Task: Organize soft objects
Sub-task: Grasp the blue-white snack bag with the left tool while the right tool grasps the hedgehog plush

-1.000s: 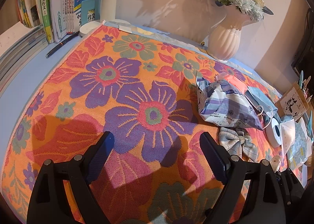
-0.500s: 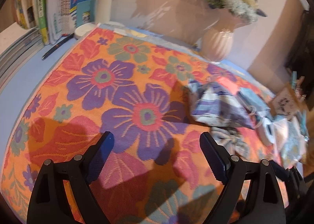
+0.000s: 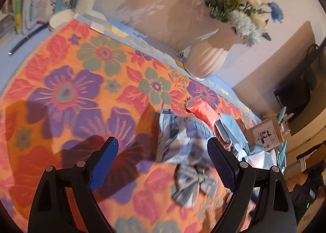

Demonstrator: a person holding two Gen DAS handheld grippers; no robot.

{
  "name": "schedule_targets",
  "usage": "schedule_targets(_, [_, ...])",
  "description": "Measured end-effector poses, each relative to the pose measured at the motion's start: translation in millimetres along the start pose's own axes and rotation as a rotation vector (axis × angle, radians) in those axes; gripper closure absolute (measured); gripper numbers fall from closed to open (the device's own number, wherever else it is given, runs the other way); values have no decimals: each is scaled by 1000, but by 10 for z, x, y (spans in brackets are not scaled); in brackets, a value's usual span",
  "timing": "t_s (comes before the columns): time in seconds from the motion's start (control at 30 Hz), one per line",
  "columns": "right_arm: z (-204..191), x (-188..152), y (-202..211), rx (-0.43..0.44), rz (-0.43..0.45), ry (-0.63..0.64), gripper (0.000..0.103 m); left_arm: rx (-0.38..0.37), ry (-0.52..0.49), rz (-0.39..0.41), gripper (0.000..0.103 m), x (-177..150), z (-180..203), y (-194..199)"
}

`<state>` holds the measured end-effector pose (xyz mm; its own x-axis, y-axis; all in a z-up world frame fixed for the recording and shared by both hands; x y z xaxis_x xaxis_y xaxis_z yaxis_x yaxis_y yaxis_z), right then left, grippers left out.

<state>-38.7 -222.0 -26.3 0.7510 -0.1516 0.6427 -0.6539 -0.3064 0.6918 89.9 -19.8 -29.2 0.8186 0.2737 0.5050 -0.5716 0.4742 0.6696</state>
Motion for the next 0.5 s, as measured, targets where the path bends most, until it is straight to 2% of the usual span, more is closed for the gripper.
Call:
schedule_targets(0.1, [-79, -90, -147, -71, -49, 65, 0, 1, -6, -47, 14, -31, 87, -278])
schedule_targets(0.17, [-82, -90, -200, -105, -59, 80, 1, 28, -43, -10, 14, -9, 133, -293])
schedule_targets(0.23, [-23, -79, -210, -130, -55, 68, 6, 18, -74, -15, 14, -34, 213, -364])
schedule_targets(0.27, [-4, -70, -206, -144, -48, 65, 12, 23, -84, -8, 18, -44, 218, -379])
schedule_targets(0.3, [-1, -65, -203, -149, -40, 66, 23, 35, -104, 11, 24, -58, 243, -383])
schedule_targets(0.33, [-6, -67, -194, -149, -32, 71, 30, 26, -113, 15, 39, -60, 249, -376])
schedule_targets(0.37, [-19, -75, -191, -155, -29, 82, 43, -14, -118, 11, 40, -77, 293, -372])
schedule_targets(0.4, [-29, -76, -197, -163, -27, 94, 56, -13, -121, 18, 42, -77, 294, -364])
schedule_targets(0.43, [-63, -79, -206, -171, -22, 110, 63, -16, -124, 25, 47, -74, 282, -346])
schedule_targets(0.47, [-102, -92, -205, -170, -19, 131, 76, -26, -130, 40, 53, -73, 288, -318])
schedule_targets(0.5, [-130, -98, -207, -168, -14, 142, 76, -42, -130, 54, 56, -66, 292, -284])
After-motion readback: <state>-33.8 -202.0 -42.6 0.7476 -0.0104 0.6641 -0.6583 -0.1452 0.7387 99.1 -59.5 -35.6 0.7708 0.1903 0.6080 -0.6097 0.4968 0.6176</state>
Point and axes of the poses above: each gripper's, at about its wrist camera, not at the fingertips, and y roughly against the way its jaws point, z to its right, x to its top, the point moved 8 cm from there along -y, roughly the way its jaws point, and after that the axes turned 2 degrees about -x, right-handed, at the moved point
